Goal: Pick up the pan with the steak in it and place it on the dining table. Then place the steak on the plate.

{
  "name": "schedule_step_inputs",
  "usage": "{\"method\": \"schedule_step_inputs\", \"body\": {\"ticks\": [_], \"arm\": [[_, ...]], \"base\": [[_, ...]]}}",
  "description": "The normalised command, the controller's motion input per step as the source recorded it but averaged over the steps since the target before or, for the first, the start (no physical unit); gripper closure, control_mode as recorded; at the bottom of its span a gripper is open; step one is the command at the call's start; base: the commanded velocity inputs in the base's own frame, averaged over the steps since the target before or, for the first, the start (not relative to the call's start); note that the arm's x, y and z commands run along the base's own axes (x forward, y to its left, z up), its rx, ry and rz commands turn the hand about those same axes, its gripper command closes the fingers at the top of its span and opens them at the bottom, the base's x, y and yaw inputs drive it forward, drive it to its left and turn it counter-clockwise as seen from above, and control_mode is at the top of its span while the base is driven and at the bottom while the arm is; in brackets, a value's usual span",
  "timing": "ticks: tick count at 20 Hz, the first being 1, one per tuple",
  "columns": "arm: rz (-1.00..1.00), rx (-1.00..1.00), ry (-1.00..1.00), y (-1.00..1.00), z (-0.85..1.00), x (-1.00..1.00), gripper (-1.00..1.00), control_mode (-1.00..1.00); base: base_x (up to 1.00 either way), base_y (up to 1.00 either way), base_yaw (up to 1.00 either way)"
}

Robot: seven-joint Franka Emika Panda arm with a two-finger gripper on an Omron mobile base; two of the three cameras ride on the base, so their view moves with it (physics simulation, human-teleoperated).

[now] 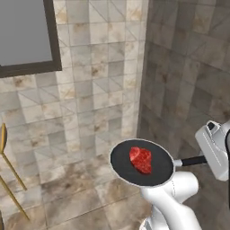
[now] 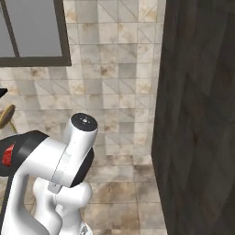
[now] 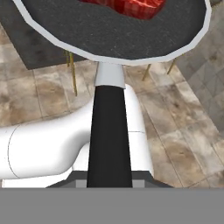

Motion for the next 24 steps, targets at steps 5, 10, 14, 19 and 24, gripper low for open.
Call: {"method": "schedule_step_inputs", "body": {"ticks": [5, 10, 14, 19, 24], "arm": [[0.00, 0.00, 0.00, 0.00, 0.00, 0.00, 1.00, 1.00], [0.00, 0.00, 0.00, 0.00, 0.00, 0.00, 1.00, 1.00], [0.00, 0.00, 0.00, 0.00, 0.00, 0.00, 1.00, 1.00], [0.00, 0.00, 0.00, 0.00, 0.00, 0.00, 1.00, 1.00], [0.00, 0.00, 0.00, 0.00, 0.00, 0.00, 1.00, 1.00]], "base": [[1.00, 0.00, 0.00], [0.99, -0.03, 0.05], [0.16, -0.01, 0.45], [0.00, 0.00, 0.50], [0.00, 0.00, 0.50]]}}
